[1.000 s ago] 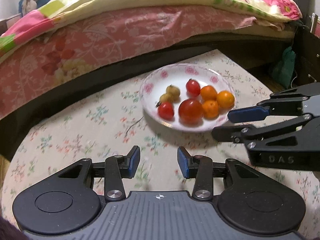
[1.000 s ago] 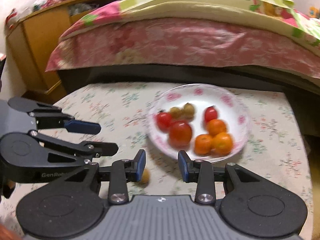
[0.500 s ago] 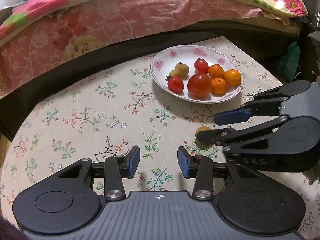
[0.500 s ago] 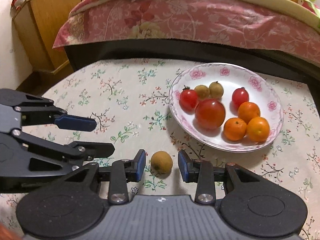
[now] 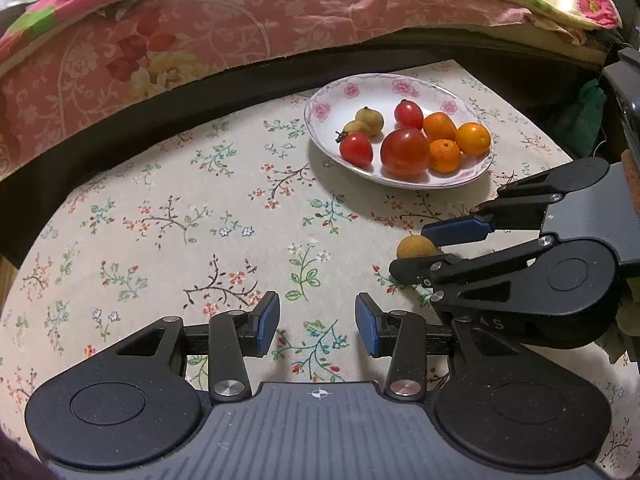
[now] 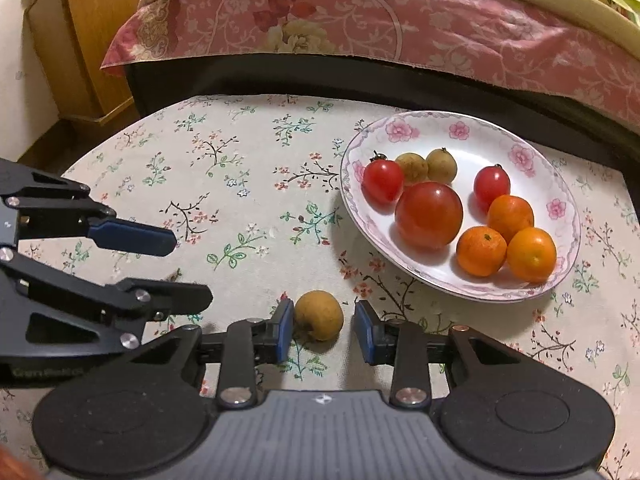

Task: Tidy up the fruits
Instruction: 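Move the right gripper to the brown fruit on the cloth and grasp it, then lift the brown fruit with the right gripper and carry it toward the bowl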

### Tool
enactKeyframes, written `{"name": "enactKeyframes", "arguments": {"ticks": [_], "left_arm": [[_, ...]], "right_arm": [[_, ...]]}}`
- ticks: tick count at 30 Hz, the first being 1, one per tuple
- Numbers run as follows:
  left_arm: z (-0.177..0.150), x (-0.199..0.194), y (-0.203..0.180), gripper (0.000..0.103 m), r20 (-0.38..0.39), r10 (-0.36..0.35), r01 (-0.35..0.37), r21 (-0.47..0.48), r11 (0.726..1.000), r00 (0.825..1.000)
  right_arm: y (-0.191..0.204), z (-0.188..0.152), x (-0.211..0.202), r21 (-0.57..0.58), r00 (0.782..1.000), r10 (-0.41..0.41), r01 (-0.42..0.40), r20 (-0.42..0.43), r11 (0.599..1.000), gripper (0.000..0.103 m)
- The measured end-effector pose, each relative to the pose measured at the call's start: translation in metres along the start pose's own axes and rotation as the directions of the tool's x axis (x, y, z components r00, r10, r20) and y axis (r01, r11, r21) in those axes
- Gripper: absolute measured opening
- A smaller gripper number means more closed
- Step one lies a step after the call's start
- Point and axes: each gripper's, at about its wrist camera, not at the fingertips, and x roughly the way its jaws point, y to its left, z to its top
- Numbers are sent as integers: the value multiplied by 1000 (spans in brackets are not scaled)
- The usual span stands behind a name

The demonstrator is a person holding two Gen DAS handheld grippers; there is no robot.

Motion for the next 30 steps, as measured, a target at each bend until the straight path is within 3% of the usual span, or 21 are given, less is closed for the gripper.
{"name": "enactKeyframes", "arguments": {"ticks": [3, 17, 26, 30], "left_arm": [[-3, 0, 1, 50, -7, 2, -2, -2, 1000, 1000], [-11, -14, 11, 51, -6, -1, 1, -23, 1000, 1000], [-22, -51, 56, 50, 23, 47, -46, -49, 998, 999], [-24, -79, 81, 49, 38, 111, -112, 27, 993, 993]], "right_arm": [[4, 0, 0, -21, 1000, -4, 4, 2, 1000, 27], [32, -5, -10, -30, 1000, -1, 0, -18, 1000, 27], [89, 29, -25, -110, 999, 35, -33, 14, 993, 27], [128, 48, -29, -154, 995, 90, -81, 53, 985, 27]]}}
